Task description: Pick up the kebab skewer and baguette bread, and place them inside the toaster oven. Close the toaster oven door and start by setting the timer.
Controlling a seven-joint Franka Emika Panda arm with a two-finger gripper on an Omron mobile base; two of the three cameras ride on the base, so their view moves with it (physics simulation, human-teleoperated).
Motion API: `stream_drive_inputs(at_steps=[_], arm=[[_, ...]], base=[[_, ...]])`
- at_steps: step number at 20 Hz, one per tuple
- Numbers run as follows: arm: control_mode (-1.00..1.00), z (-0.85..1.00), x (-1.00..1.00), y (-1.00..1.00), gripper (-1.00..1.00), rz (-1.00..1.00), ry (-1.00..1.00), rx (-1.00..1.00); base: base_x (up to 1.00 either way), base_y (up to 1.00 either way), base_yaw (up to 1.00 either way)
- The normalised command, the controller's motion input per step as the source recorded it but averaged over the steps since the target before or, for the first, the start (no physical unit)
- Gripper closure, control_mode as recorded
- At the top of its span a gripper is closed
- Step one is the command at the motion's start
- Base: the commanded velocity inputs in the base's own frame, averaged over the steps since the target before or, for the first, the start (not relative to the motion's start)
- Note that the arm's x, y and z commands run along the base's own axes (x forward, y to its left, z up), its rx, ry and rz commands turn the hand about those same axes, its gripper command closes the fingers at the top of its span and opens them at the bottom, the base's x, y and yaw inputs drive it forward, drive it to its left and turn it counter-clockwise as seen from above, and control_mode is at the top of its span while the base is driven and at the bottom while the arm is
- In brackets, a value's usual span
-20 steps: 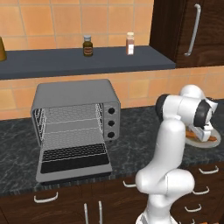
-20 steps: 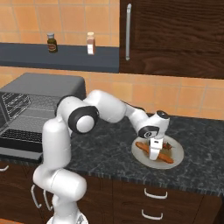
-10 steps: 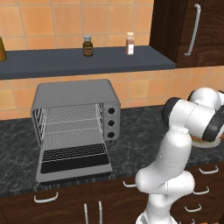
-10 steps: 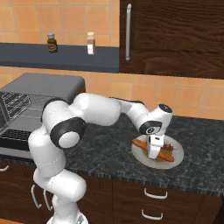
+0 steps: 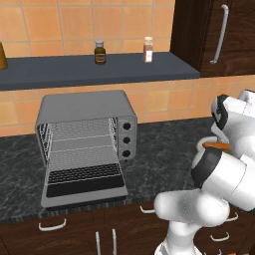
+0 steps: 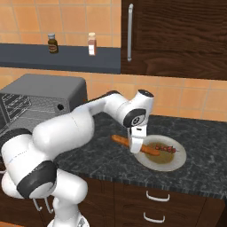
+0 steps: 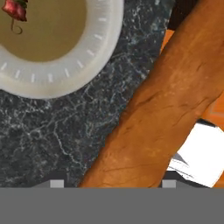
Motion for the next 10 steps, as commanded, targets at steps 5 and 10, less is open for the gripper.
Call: stream_drive_inputs(at_steps=[5,10], arm=[[-1.00,0.53,-0.51,1.00,1.00,0.06,0.09,0.00],[-1.00,0.45,-0.47,1.00,1.00,0.00,0.10,0.00]], base=[[0.00,0.00,0.00],[0.00,0.00,0.00]])
